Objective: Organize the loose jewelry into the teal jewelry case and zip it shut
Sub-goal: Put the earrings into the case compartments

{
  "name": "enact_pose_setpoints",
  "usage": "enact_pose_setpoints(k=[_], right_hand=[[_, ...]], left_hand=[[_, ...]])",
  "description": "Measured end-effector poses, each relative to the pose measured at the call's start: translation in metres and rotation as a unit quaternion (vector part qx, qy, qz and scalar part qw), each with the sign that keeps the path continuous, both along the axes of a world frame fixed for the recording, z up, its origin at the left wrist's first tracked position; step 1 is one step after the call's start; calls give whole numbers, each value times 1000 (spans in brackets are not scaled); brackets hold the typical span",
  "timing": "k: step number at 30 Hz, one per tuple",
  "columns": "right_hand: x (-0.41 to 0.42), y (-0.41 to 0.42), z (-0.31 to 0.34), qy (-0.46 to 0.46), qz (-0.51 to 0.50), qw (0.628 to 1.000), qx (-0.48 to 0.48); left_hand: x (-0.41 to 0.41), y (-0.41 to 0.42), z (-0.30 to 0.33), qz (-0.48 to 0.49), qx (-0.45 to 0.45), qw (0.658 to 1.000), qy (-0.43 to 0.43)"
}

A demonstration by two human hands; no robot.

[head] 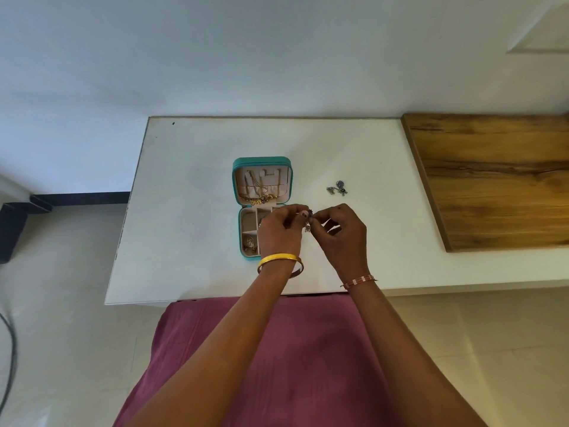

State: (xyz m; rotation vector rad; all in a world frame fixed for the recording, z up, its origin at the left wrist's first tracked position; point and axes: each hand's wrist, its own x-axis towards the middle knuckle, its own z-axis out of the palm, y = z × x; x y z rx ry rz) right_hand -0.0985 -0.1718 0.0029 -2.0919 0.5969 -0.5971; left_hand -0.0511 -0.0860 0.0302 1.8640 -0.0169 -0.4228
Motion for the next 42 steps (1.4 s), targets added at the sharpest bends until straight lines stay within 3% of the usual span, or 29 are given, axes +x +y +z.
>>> enact_pose_setpoints(k=[4, 7, 10, 12, 16, 19, 26, 30, 33, 37, 42], right_hand=[[8, -8, 10, -2, 24, 996, 84], [20, -20, 5, -3, -35, 987, 156], [34, -41, -12, 60, -100, 993, 36], [42, -55, -26, 147, -71, 984, -65], [48, -63, -42, 306, 13, 930, -202], [46, -54, -47, 299, 24, 925, -233], [12, -23, -66, 192, 47, 943, -268], [-10, -7, -68, 170, 48, 956, -235], [-12, -9, -55, 140, 26, 979, -147], [-3, -20, -42, 158, -8, 984, -77], [8, -24, -42, 243, 24, 961, -126]], left_hand=[[7, -3, 3, 38, -36, 998, 16], [9, -7, 4, 60, -56, 996, 31], [10, -9, 3, 73, -46, 996, 26], [10, -9, 2, 77, -47, 996, 21], [13, -11, -2, 85, -53, 995, 25], [13, -10, -3, 78, -69, 994, 31], [6, 1, -6, 77, -104, 989, 69], [-2, 11, -12, 91, -127, 981, 112], [-8, 19, -13, 100, -149, 973, 142], [-10, 25, -10, 109, -179, 962, 173], [-13, 34, -9, 110, -194, 955, 196]])
